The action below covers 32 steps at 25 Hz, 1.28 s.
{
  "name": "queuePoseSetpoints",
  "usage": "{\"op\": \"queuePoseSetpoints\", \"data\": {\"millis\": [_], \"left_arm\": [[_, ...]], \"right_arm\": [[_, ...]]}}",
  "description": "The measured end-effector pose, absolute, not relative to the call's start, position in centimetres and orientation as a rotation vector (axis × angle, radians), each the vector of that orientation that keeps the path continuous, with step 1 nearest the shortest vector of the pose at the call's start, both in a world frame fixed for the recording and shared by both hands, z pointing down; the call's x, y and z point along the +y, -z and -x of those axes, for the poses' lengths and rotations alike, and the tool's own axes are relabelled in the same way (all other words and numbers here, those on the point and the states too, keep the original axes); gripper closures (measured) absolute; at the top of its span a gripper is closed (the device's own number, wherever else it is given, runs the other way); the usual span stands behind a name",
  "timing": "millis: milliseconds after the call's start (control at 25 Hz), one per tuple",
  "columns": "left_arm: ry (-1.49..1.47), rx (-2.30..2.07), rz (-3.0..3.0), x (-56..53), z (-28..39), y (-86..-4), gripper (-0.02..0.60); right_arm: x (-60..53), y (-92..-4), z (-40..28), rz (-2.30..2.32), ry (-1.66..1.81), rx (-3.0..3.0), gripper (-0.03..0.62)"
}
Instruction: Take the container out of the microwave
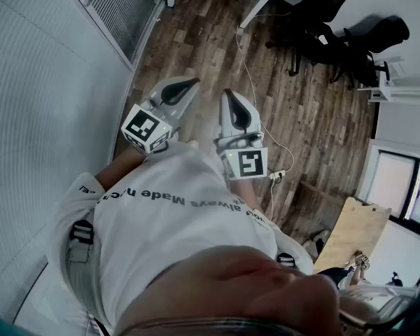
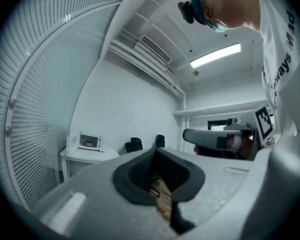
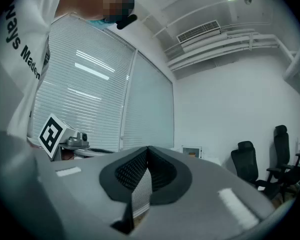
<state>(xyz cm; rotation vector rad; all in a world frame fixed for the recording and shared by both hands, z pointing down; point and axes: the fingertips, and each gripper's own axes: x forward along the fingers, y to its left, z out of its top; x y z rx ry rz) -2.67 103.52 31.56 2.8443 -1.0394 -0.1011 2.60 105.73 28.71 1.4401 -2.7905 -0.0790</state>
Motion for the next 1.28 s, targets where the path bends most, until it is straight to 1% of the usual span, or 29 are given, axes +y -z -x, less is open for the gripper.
{"op": "queuePoseSetpoints", "data": {"millis": [360, 600, 920, 1080, 1280], "left_arm": [[0.118, -0.981, -2.857, 103.3, 5.5, -31.1, 0.578], [0.129, -0.992, -2.835, 103.1, 7.5, -31.6, 0.578], [0.140, -1.064, -2.798, 99.8, 9.9, -32.4, 0.578], [0.130, -1.091, -2.790, 96.7, 9.8, -32.5, 0.578], [0.109, -1.100, -2.796, 91.7, 7.6, -32.4, 0.578]], "right_arm": [[104.8, -28.4, 1.1, -1.475, 0.049, -2.787, 0.592], [104.7, -29.1, 2.0, -1.477, 0.032, -2.758, 0.592], [101.3, -29.9, 3.1, -1.438, 0.051, -2.755, 0.592], [98.3, -29.9, 2.2, -1.457, 0.054, -2.754, 0.592], [93.3, -30.1, -0.8, -1.488, 0.034, -2.747, 0.592]]}}
